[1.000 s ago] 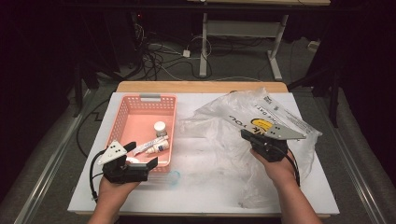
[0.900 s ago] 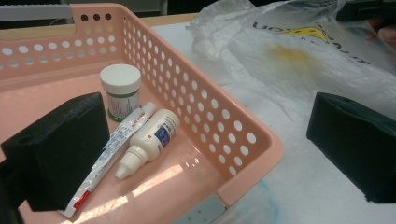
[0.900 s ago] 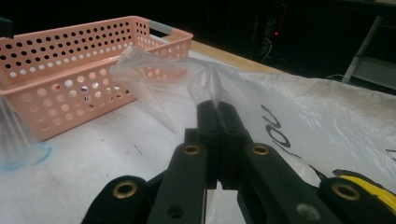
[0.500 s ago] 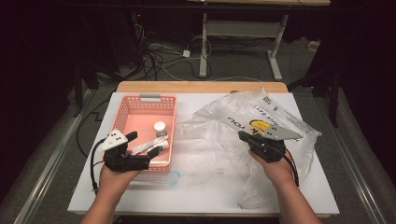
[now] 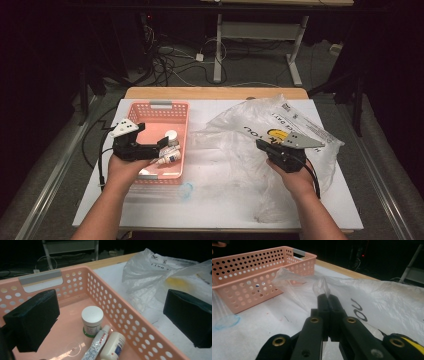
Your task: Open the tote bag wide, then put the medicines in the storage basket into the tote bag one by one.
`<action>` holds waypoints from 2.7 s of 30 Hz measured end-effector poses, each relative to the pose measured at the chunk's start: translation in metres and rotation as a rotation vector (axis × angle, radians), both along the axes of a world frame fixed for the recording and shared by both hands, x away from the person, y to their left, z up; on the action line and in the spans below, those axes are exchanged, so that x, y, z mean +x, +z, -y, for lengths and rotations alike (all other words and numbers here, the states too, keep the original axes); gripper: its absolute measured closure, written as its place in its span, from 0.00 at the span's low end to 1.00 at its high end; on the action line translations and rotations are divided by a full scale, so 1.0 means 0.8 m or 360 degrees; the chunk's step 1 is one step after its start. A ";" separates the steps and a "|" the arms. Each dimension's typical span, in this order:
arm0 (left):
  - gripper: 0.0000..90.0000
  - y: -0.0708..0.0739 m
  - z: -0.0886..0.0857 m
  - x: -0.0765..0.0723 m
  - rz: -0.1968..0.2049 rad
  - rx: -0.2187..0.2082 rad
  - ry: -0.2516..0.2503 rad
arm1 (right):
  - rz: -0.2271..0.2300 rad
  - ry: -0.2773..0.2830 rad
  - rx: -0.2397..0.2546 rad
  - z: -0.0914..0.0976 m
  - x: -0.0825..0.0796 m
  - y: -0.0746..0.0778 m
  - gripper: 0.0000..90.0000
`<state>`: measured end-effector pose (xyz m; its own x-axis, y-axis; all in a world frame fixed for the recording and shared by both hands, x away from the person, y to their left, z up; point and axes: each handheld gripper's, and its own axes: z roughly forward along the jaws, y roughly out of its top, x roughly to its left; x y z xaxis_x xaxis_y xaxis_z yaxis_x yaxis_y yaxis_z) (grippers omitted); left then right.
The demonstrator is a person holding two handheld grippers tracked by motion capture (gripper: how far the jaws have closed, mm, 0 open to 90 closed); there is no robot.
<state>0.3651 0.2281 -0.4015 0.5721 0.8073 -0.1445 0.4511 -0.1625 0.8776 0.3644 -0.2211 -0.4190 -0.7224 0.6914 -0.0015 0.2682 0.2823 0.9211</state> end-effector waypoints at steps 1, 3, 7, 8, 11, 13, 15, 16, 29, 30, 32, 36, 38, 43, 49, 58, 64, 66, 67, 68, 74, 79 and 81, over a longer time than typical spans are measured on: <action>0.00 -0.003 -0.001 0.005 -0.0019 0.0003 0.0008 | -0.0007 -0.0007 0.0009 -0.001 -0.001 -0.002 1.00; 0.00 -0.009 -0.005 0.015 -0.0067 0.0006 0.0027 | -0.0019 -0.0003 0.0010 -0.002 -0.002 -0.003 1.00; 0.00 -0.019 -0.009 0.029 -0.0152 0.0046 0.0054 | -0.0004 0.0006 -0.0001 -0.002 -0.003 -0.005 1.00; 0.00 -0.019 -0.010 0.032 -0.0171 0.0053 0.0056 | -0.0001 0.0016 -0.0013 -0.003 -0.004 -0.005 1.00; 0.03 -0.020 -0.014 0.041 -0.0230 0.0064 0.0059 | 0.0009 0.0014 -0.0005 -0.003 -0.004 -0.004 1.00; 0.07 -0.020 -0.017 0.046 -0.0266 0.0087 0.0068 | 0.0006 0.0011 -0.0004 -0.002 -0.005 -0.004 1.00; 0.09 -0.021 -0.018 0.050 -0.0307 0.0146 0.0056 | 0.0006 0.0009 -0.0005 -0.001 -0.006 -0.004 1.00; 0.09 -0.023 -0.018 0.052 -0.0327 0.0163 0.0040 | 0.0006 0.0009 -0.0005 -0.001 -0.006 -0.004 1.00; 0.27 -0.042 -0.007 0.071 -0.0646 0.0414 -0.0127 | 0.0011 0.0002 -0.0012 0.000 -0.003 -0.004 1.00; 0.28 -0.043 -0.006 0.072 -0.0671 0.0426 -0.0146 | 0.0010 0.0004 -0.0016 0.000 -0.003 -0.004 1.00; 0.32 -0.046 -0.004 0.073 -0.0712 0.0445 -0.0169 | 0.0012 0.0007 -0.0019 0.000 -0.004 -0.004 1.00; 0.37 -0.052 0.000 0.076 -0.0760 0.0501 -0.0202 | 0.0006 0.0011 -0.0027 0.001 -0.004 -0.004 1.00; 0.39 -0.057 0.005 0.078 -0.0791 0.0563 -0.0220 | 0.0010 0.0015 -0.0031 0.001 -0.004 -0.005 1.00; 0.42 -0.065 0.014 0.081 -0.0843 0.0657 -0.0257 | 0.0011 0.0021 -0.0043 0.001 -0.006 -0.005 1.00; 0.43 -0.071 0.022 0.082 -0.0880 0.0761 -0.0311 | 0.0005 0.0019 -0.0041 0.004 -0.005 -0.006 1.00; 0.49 -0.075 0.031 0.084 -0.0881 0.0851 -0.0372 | 0.0003 0.0028 -0.0048 0.002 -0.005 -0.007 1.00; 0.60 -0.075 0.033 0.085 -0.0852 0.0845 -0.0405 | 0.0005 0.0026 -0.0045 0.003 -0.005 -0.007 1.00; 0.68 -0.075 0.034 0.084 -0.0844 0.0849 -0.0420 | 0.0004 0.0024 -0.0041 0.003 -0.005 -0.007 1.00; 0.68 -0.075 0.034 0.083 -0.0836 0.0852 -0.0438 | 0.0003 0.0021 -0.0038 0.003 -0.005 -0.007 1.00; 0.74 -0.074 0.035 0.083 -0.0832 0.0862 -0.0459 | 0.0004 0.0021 -0.0037 0.004 -0.005 -0.007 1.00; 0.76 -0.074 0.037 0.080 -0.0804 0.0888 -0.0502 | 0.0001 0.0014 -0.0028 0.005 -0.005 -0.006 1.00; 0.76 -0.071 0.039 0.078 -0.0809 0.0922 -0.0516 | 0.0010 0.0009 -0.0021 0.006 -0.005 -0.005 1.00; 0.76 -0.070 0.040 0.077 -0.0794 0.0936 -0.0522 | 0.0009 0.0006 -0.0016 0.006 -0.005 -0.005 1.00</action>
<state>0.4265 0.1963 -0.4572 0.7717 0.6339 -0.0504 0.6140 -0.7221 0.3186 0.3605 -0.2262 -0.4226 -0.7252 0.6884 -0.0126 0.2619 0.2926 0.9197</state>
